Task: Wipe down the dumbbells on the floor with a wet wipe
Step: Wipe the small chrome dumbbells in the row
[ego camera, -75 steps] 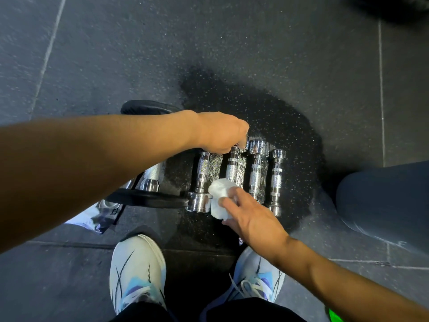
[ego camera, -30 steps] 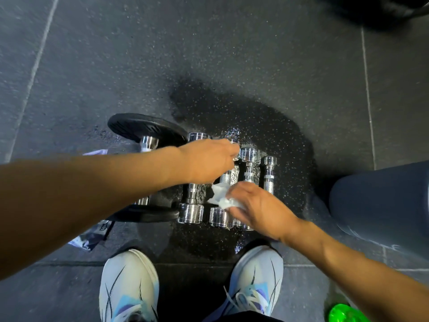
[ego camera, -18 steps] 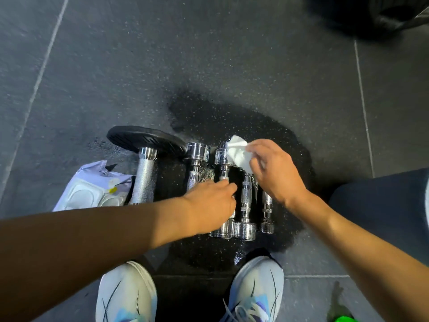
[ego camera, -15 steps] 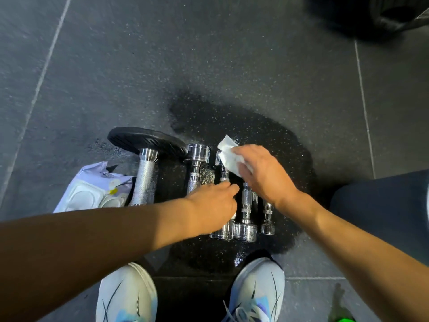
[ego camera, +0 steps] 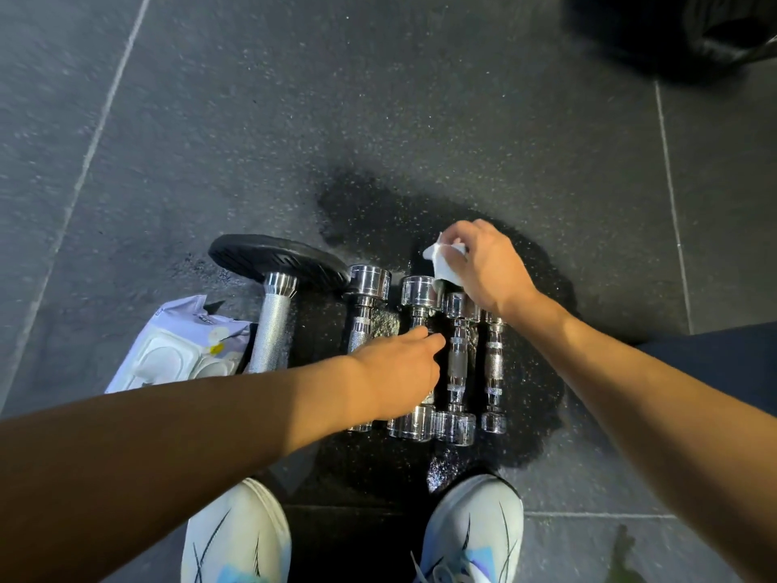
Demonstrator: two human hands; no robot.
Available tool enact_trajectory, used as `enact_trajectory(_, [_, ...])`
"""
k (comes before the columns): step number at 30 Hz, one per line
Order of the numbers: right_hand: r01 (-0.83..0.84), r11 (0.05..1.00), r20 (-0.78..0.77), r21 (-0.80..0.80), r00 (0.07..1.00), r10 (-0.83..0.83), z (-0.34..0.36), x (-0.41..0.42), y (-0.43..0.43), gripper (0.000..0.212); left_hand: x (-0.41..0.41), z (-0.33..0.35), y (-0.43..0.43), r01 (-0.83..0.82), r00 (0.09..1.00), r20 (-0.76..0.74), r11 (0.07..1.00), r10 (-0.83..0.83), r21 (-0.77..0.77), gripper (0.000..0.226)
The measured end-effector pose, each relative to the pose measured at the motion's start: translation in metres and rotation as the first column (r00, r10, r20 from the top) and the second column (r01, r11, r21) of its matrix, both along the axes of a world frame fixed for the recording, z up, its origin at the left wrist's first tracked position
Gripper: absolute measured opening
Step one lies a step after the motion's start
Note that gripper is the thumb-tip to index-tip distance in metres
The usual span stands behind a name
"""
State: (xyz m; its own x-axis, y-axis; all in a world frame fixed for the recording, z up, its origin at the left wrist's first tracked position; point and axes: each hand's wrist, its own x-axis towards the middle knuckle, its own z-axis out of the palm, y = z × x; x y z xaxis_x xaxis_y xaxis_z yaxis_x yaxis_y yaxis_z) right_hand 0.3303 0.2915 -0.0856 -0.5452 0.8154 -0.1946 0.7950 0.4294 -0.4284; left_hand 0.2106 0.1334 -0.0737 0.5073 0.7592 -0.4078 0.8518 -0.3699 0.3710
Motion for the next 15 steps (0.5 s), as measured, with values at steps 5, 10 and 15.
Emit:
enact_trajectory(5, [-0.004, 0.988, -0.115, -0.156, 0.993, -0.014, 0.008, 0.006, -0.007, 0.029, -0.002, 0.004, 0.002, -0.002, 0.999, 0.032, 1.0, 0.002, -0.01, 0.026])
enact_trajectory(10, [-0.441, 0.896, -0.068, -0.057, 0.897, 0.437, -0.001, 0.01, -0.044, 0.016, 0.0, 0.003, 0.0, 0.009, 1.0, -0.016, 1.0, -0.009, 0.01, 0.013])
enact_trajectory(15, [-0.22, 0.975, -0.074, 0.02, 0.973, 0.221, -0.005, 0.005, -0.031, 0.019, 0.0, 0.004, -0.002, 0.015, 1.0, -0.023, 1.0, -0.015, -0.011, 0.011])
